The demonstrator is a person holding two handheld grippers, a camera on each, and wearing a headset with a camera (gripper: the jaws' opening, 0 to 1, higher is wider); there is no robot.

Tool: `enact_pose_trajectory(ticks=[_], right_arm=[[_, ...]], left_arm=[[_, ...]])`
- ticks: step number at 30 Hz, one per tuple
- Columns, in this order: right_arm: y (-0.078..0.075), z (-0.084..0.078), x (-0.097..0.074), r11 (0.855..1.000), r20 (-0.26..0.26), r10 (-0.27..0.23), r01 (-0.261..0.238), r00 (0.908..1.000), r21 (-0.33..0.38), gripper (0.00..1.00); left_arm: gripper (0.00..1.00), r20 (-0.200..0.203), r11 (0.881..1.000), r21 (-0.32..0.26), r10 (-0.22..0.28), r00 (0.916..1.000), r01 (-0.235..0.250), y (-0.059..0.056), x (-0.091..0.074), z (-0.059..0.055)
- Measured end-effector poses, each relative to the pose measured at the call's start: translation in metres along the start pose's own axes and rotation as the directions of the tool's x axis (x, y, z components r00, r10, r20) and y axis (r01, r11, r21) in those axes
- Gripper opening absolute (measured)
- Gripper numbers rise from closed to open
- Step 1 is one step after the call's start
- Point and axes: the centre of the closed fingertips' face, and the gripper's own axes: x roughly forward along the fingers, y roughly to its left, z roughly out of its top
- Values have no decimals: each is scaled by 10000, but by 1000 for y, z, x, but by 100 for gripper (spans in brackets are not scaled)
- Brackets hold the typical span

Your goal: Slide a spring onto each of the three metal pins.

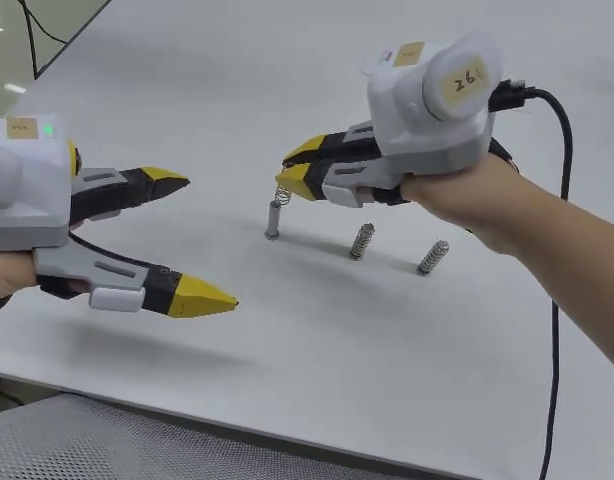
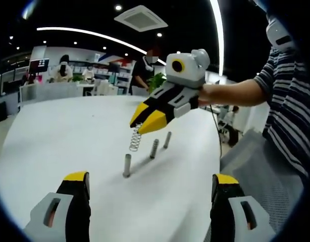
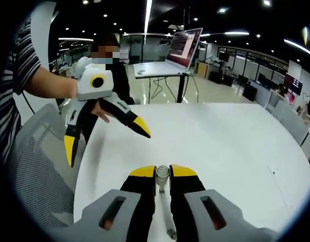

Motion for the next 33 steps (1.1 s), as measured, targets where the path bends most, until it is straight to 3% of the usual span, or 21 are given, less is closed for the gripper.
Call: enact_pose_trajectory(ticks=[16,24,33], right_arm=[[2,-13,18,9997,-508,81,-92,9987,-210,7],[4,-34,38,9997,-1144,239,-243,9931,-25,7],[5,-51,48,9986,-1704,148,-233,9853,-480,7]], left_arm=[[98,92,9998,-167,93,9999,-92,2,-2,0],[98,31,9997,-204,155,9999,-154,3,-3,-3],[98,41,9994,-272,195,9998,-194,2,-4,-5]])
